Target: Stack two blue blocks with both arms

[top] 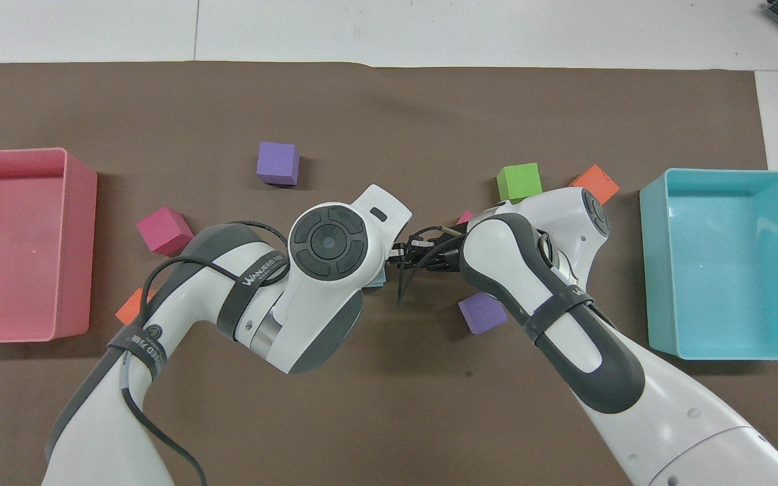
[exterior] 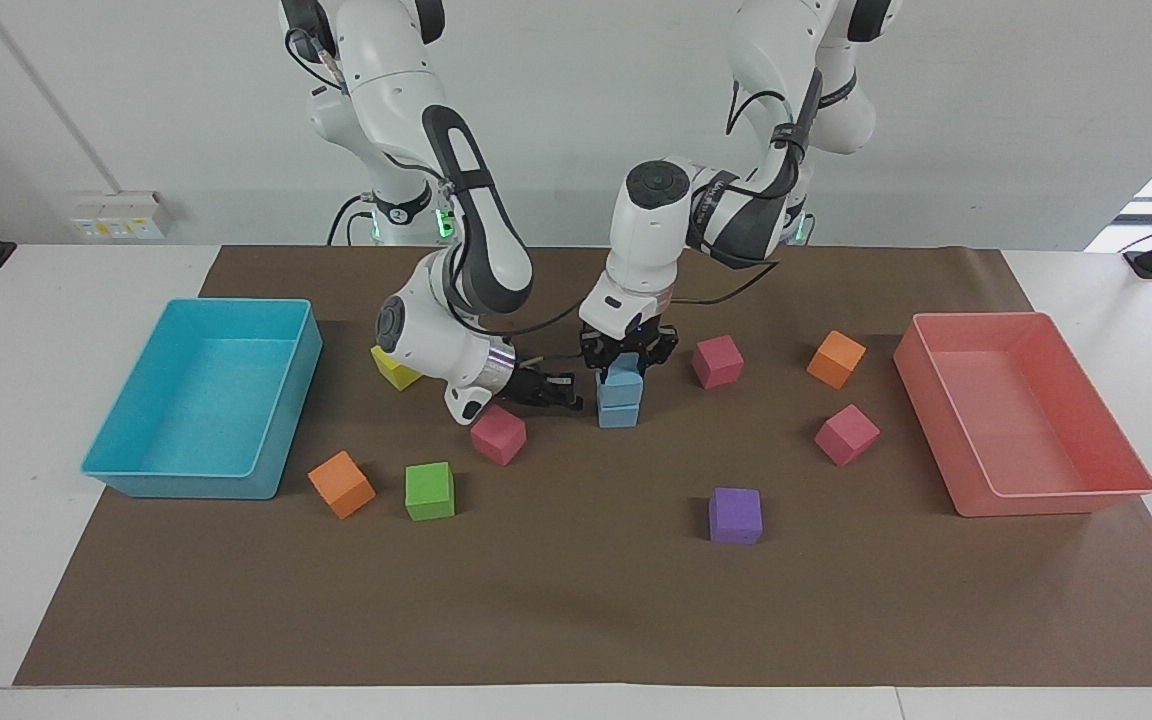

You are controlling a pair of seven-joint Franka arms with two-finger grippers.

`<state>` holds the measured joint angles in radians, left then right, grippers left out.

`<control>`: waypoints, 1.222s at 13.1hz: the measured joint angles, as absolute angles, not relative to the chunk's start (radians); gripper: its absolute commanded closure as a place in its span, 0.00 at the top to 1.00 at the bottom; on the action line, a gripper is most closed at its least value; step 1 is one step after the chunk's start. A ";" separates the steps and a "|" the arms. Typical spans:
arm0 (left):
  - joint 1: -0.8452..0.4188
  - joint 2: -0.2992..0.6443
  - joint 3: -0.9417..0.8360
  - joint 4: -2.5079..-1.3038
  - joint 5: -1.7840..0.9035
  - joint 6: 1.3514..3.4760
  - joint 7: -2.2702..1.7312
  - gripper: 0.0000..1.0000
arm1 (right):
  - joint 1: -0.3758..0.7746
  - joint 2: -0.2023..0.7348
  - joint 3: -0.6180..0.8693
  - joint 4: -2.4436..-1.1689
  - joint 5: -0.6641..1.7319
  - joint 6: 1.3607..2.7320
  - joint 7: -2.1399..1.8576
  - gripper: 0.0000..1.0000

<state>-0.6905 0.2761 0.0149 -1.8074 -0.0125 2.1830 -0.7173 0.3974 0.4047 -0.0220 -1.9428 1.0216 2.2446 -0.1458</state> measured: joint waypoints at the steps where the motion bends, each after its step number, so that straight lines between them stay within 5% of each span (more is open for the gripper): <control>1: -0.690 0.276 0.016 -1.807 -0.012 2.183 -0.717 0.00 | 0.397 0.405 -0.022 -1.943 1.022 2.245 -0.146 0.00; 16: -0.689 0.286 0.019 -1.808 -0.012 2.185 -0.692 0.00 | 0.397 0.405 -0.022 -1.943 1.022 2.245 -0.146 0.00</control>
<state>-0.6889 0.2860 0.0193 -1.8078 -0.0124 2.1850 -0.6916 0.3974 0.4047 -0.0220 -1.9428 1.0217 2.2446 -0.1458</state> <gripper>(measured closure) 0.449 0.991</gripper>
